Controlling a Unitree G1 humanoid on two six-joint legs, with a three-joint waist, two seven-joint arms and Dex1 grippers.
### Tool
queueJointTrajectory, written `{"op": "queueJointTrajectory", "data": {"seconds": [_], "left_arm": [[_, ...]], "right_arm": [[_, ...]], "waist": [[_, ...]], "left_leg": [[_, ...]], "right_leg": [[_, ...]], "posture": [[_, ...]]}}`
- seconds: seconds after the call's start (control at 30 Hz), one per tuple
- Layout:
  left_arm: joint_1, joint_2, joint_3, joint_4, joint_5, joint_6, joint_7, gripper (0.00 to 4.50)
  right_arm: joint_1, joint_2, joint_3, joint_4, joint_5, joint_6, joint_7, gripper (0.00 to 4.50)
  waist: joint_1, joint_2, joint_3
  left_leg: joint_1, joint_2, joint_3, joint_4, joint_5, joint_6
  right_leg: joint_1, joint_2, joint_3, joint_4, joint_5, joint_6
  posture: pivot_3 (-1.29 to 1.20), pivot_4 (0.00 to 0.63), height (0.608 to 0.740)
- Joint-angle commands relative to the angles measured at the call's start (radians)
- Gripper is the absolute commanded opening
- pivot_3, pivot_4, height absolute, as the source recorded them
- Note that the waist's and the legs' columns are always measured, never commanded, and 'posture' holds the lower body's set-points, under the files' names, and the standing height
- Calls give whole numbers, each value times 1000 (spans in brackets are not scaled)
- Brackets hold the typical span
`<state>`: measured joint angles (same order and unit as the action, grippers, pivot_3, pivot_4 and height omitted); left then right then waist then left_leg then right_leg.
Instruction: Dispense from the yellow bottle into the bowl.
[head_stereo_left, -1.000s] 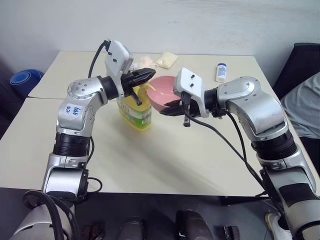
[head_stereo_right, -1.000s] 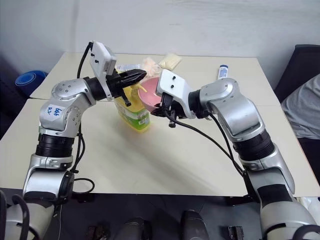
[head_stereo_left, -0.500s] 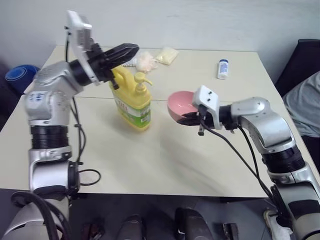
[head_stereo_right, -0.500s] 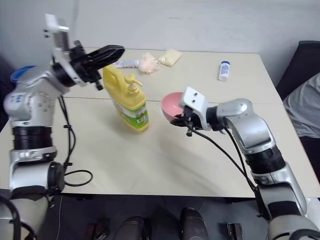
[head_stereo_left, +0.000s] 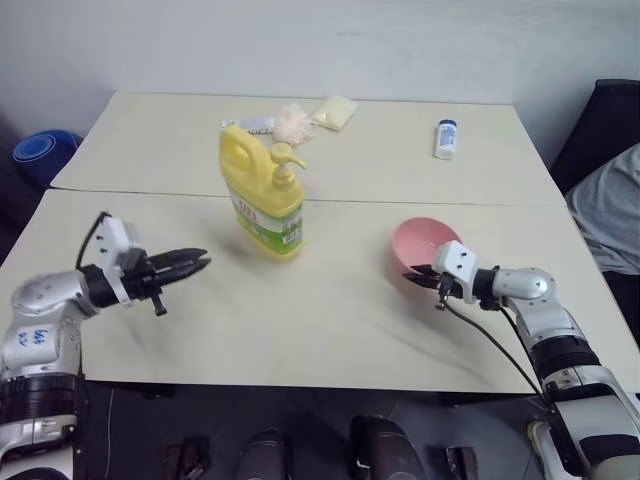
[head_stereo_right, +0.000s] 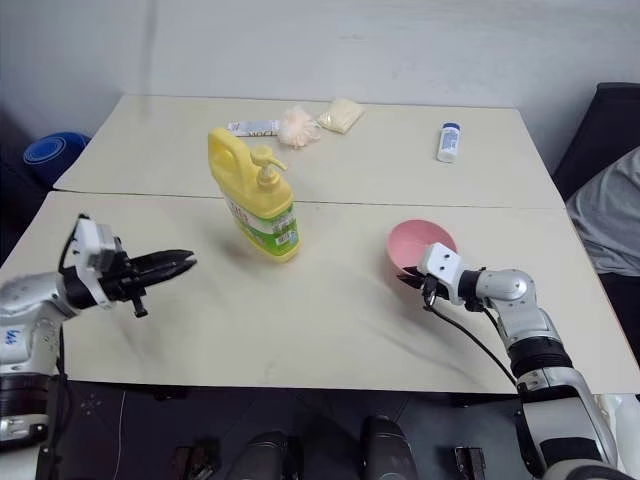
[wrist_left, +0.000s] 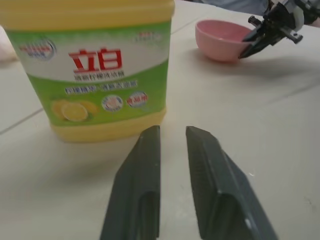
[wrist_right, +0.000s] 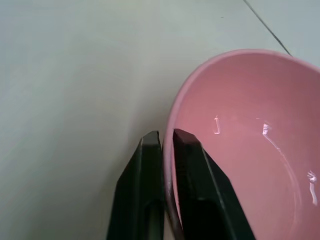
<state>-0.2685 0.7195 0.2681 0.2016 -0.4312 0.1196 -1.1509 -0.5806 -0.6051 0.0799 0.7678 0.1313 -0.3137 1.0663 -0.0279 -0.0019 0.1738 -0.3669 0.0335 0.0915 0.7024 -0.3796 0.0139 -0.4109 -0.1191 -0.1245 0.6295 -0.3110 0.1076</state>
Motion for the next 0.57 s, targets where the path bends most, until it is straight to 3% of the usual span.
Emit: {"op": "queueJointTrajectory", "data": {"seconds": [0.03,0.27,0.4,0.57], "left_arm": [[47,-5,2,-43,21,-44,29,2123],[252,6,23,-36,110,-219,83,4230],[314,-1,42,-59,97,-247,104,4236],[365,-17,59,-94,146,-331,189,4236]], "right_arm": [[42,8,-99,-49,128,-85,91,1930],[298,-56,-246,-428,318,5,161,4355],[424,-123,-246,-571,305,10,208,4464],[507,-128,-303,-643,322,42,162,4464]], "waist": [[1,0,0],[2,1,0],[8,1,0],[10,0,0]], "left_leg": [[0,0,0,0,0,0],[2,1,-2,-3,0,0],[2,0,-2,-2,0,0],[14,-1,0,-5,0,1]], "right_leg": [[0,0,0,0,0,0],[0,0,1,0,0,0],[0,-1,1,0,0,0],[10,-8,3,0,0,-1]], "posture": [[0,150,740],[0,150,740],[0,150,740],[0,150,740]]}}
